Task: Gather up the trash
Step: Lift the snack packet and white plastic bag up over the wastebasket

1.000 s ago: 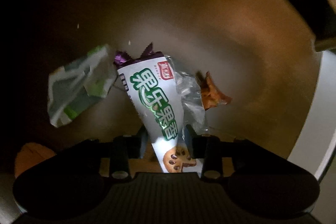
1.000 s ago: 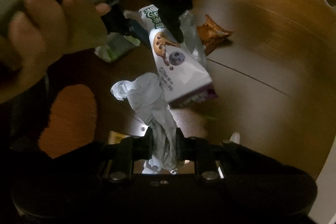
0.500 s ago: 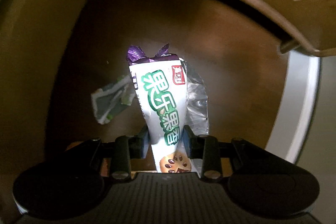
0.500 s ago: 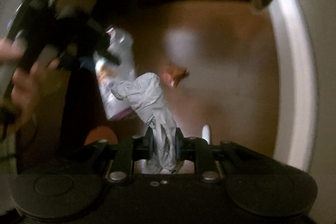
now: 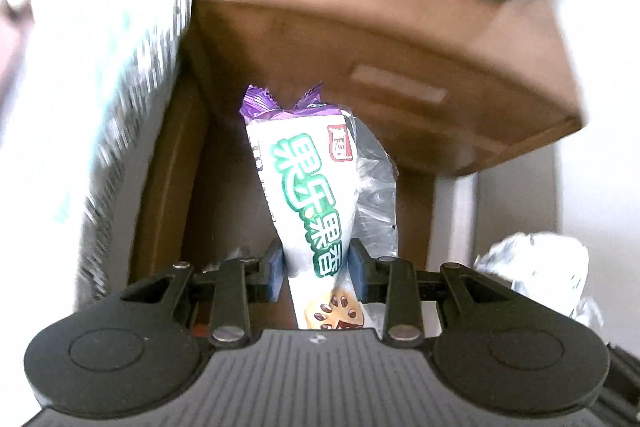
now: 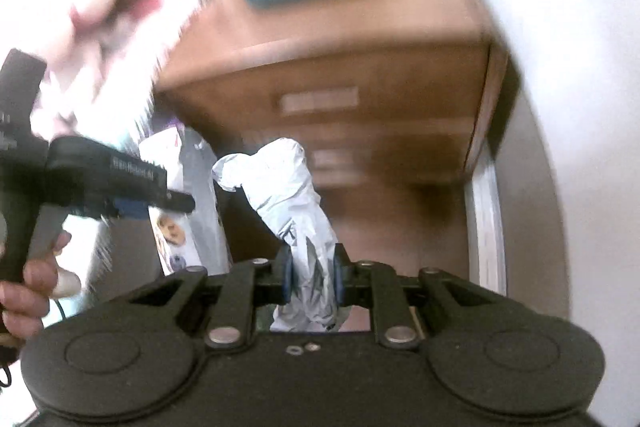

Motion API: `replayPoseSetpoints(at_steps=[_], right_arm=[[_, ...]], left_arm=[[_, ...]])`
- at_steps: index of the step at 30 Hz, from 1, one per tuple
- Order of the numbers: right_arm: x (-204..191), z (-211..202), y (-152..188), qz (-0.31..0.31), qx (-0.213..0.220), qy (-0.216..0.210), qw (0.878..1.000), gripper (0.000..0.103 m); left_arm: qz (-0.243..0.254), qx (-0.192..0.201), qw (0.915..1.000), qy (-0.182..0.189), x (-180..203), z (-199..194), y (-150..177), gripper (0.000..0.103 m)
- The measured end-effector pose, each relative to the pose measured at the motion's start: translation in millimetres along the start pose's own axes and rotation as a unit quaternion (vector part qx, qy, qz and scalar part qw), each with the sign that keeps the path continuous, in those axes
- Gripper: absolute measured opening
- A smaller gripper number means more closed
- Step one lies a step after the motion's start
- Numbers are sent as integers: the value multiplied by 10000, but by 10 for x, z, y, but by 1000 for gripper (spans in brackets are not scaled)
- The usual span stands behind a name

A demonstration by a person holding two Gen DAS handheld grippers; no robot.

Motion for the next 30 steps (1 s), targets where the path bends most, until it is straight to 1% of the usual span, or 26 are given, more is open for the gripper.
replayPoseSetpoints(at_steps=[2,3,6,11,15,18,20,23,26,28,30], right_arm=[[-15,-312,-323,23,269,28,9996,18],[-17,-389,-448,13,381,39,9993,18],[-73,-715,-891,-28,679,3,9977,18],[-2,-1161,-1564,62,1130,115,9935,18],[40,-1440,-2020,129,1346,276,9904,18],[60,-1573,-2386,146,1458,450,9882,18],[71,-1604,-2579,167,1512,544,9869,18],[66,-1630,-2849,210,1657,537,9845,18],[93,-1638,-3066,284,1740,519,9830,18],[111,-1593,-3225,285,1777,430,9827,18],[130,-1516,-3360,284,1707,572,9833,18]], left_arm=[[80,144,9997,153,129,-358,-159,32],[128,239,9993,249,201,-559,-251,32],[286,490,9974,438,372,-998,-472,32],[525,972,9915,688,656,-1625,-839,32],[685,1233,9864,840,871,-2025,-1108,32],[816,1313,9848,790,1055,-2295,-1339,32],[946,1446,9813,844,1152,-2429,-1514,32],[1071,1709,9755,880,1339,-2640,-1790,33],[1008,1862,9703,1166,1477,-2785,-2069,33],[978,1933,9689,1192,1592,-2860,-2235,33],[948,2009,9678,1184,1692,-2854,-2419,33]])
Point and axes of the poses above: each gripper's, at about its wrist camera, not at the fingertips, and z roughly the way its jaws point, x to its right, y to its underside, the point moved 5 cm from there along z, roughly the way its jaws point, and after that the axes turned 13 degrees about -z, right-handed, at the moved point
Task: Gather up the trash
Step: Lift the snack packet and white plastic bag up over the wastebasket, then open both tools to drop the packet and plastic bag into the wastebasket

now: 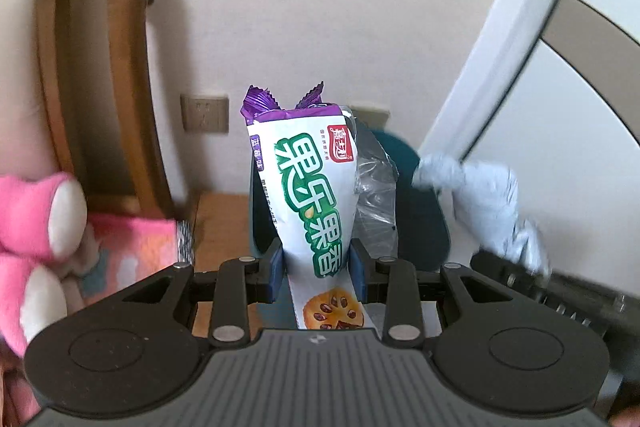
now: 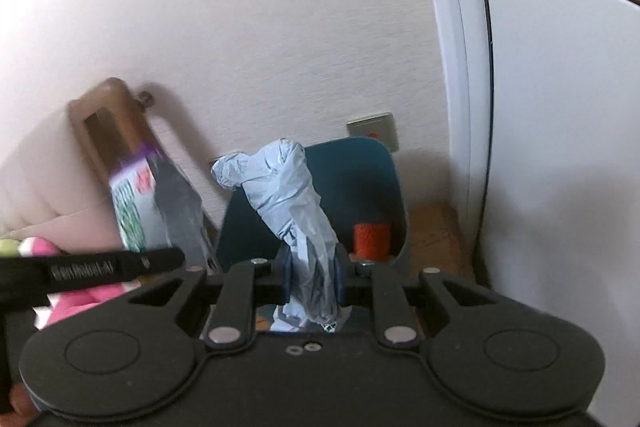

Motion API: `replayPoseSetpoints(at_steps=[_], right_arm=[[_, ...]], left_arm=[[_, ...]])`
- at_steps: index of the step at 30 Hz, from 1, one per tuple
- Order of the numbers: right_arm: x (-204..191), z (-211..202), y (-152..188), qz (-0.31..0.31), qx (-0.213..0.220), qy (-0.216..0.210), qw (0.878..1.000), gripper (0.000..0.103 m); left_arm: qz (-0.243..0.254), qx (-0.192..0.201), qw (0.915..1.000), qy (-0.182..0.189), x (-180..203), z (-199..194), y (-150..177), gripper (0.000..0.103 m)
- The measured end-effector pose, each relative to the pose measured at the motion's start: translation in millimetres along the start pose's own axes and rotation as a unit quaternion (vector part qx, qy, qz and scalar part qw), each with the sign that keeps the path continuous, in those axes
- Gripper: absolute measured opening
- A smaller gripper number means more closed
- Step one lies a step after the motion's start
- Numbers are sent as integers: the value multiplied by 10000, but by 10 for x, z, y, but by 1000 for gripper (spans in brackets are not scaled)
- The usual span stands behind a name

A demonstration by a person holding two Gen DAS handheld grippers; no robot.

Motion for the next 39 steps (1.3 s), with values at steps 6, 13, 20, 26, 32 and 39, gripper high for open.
replayPoseSetpoints(at_steps=[6,13,20,26,32,39], right_arm=[[-8,424,-164,-278,-161,302,9990,19],[-12,885,-85,-608,-571,420,9956,19],[-28,1110,11,-628,-880,506,9929,23],[-49,1141,19,-838,-888,514,9912,29],[-13,1107,-11,-820,-767,445,9927,50],[-33,989,-32,-887,-602,321,9937,66]], left_arm=[[-62,18,9999,-141,48,441,-280,33],[83,-95,9996,-249,-18,908,-266,33],[330,-278,9979,-487,14,1178,-236,34],[590,-487,9954,-583,54,1335,-168,54],[594,-701,9948,-445,46,1381,-40,67],[564,-535,9966,-290,32,1266,4,75]])
Point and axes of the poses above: each gripper's, at about its wrist camera, not at the fingertips, and z roughly the way its jaws point, x to its right, y to its underside, the point moved 5 cm from there along z, roughly the way its jaws point, and after that the axes turned 13 degrees about -z, right-handed, at the moved point
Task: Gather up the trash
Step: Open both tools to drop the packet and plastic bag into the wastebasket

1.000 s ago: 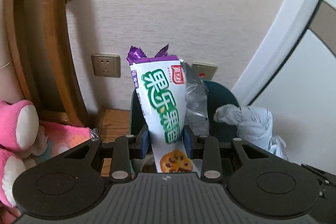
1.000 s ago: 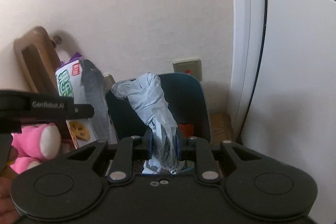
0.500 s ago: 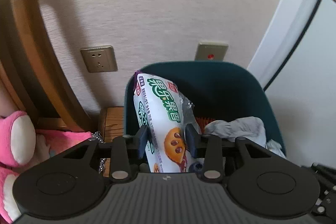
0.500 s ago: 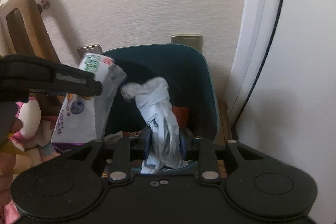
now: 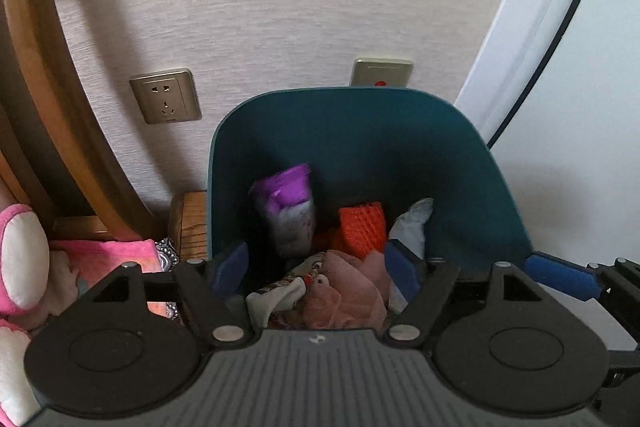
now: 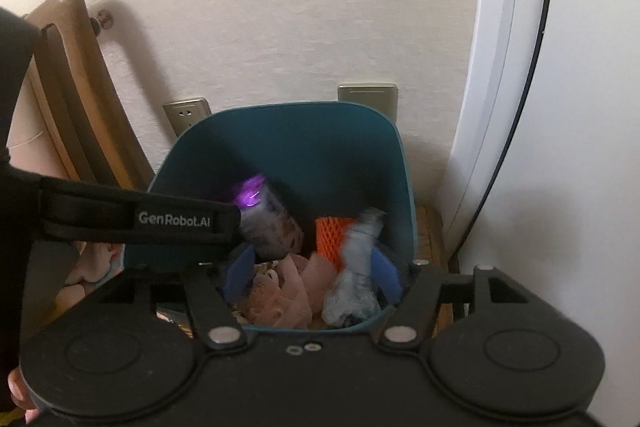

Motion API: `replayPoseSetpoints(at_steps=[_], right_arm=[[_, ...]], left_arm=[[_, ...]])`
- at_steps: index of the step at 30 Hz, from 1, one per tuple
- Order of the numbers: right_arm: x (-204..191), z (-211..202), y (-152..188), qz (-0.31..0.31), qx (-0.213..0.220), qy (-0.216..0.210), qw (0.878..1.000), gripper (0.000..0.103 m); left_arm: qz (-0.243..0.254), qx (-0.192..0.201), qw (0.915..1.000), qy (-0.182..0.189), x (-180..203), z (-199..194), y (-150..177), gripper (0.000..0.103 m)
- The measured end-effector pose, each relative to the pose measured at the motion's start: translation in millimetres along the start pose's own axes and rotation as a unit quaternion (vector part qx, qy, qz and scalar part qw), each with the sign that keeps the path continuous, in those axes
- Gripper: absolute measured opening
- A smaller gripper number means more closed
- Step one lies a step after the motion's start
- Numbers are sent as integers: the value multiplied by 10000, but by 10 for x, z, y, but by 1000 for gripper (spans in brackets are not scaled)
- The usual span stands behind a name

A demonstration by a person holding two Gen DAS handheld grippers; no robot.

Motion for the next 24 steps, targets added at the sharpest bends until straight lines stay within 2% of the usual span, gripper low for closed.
replayPoseSetpoints(at_steps=[5,13,16,19,24], right_arm=[[-25,-178,-9,-5,172,-140,9998,79],[-149,-515,79,-186,363,-380,9984,89],[-175,-663,144,-279,461,-458,9975,96],[-225,-795,245,-421,497,-550,9964,102],[-344,-971,497,-678,585,-667,9937,103]], left_arm=[[-36,203,9997,104,-18,-199,42,81],[-159,383,9983,416,-78,-614,264,81],[-80,566,9975,412,-92,-804,417,82],[-157,656,9961,562,-151,-978,608,83],[-285,732,9955,528,-272,-1154,978,89]])
Point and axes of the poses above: each gripper's, at about its wrist camera, not at the fingertips, and z roughly the way its jaws point, x to its right, y to its underside, the point moved 5 cm from there along z, roughly the way its jaws point, and after that the axes turned 13 degrees about -z, right-handed, at the moved point
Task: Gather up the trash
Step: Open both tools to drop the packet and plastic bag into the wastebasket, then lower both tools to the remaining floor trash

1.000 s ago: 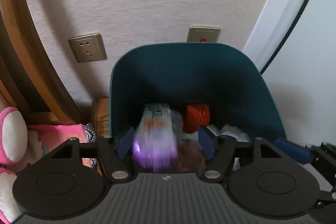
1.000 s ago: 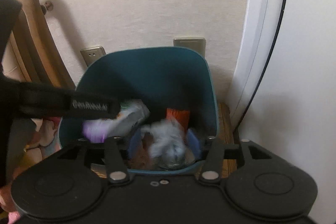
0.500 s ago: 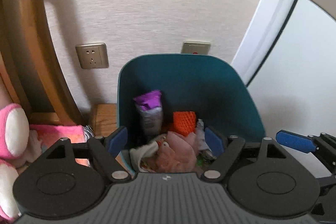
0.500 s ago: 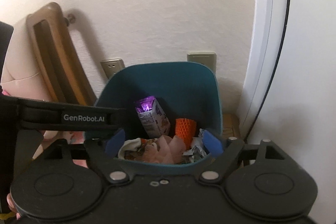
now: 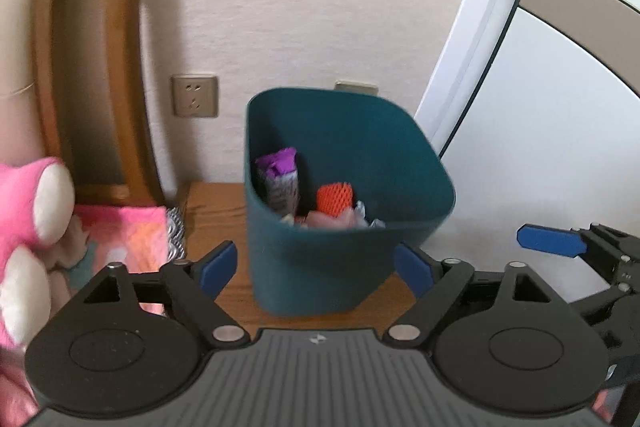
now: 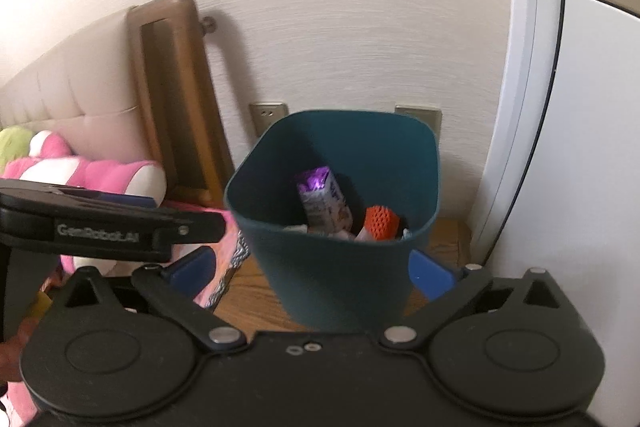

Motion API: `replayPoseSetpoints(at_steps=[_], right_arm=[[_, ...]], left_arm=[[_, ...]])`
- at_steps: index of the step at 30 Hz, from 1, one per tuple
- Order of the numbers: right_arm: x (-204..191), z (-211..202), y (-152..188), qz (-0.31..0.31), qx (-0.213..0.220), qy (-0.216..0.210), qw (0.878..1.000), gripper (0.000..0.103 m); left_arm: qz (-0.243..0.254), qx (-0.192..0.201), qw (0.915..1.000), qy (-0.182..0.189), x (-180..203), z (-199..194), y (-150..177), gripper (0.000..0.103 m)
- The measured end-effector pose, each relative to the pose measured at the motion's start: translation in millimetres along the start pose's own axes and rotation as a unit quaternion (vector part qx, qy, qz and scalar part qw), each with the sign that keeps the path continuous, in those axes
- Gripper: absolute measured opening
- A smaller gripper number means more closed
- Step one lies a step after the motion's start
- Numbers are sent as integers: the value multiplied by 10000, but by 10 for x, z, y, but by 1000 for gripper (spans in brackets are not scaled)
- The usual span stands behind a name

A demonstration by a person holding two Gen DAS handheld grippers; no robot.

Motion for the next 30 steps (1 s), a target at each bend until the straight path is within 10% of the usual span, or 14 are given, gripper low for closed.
replayPoseSetpoints(at_steps=[8,16,23,30], right_arm=[[-107,-75,711,472,-39,-116,9988,103],[-303,293,2237,553,-1023,-144,9931,103],[-591,1008,3832,721,-2218,-462,9713,103],[-825,1690,5314,1031,-3056,-739,9437,102]], left_arm=[[-87,-60,9999,-115,-281,-186,780,102],[-381,-915,9946,-322,-709,255,1996,103],[-385,-2159,9734,-664,-1229,1176,3546,103],[-144,-3323,9348,-1244,-1741,1981,5202,102]])
Point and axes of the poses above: each gripper's, at about its wrist camera, not at the fingertips, and z roughly the way its jaws point, x to its right, y to its underside, the point moved 5 cm from there along z, roughly the way its jaws point, and after that the axes turned 13 degrees about -z, right-handed, at the moved point
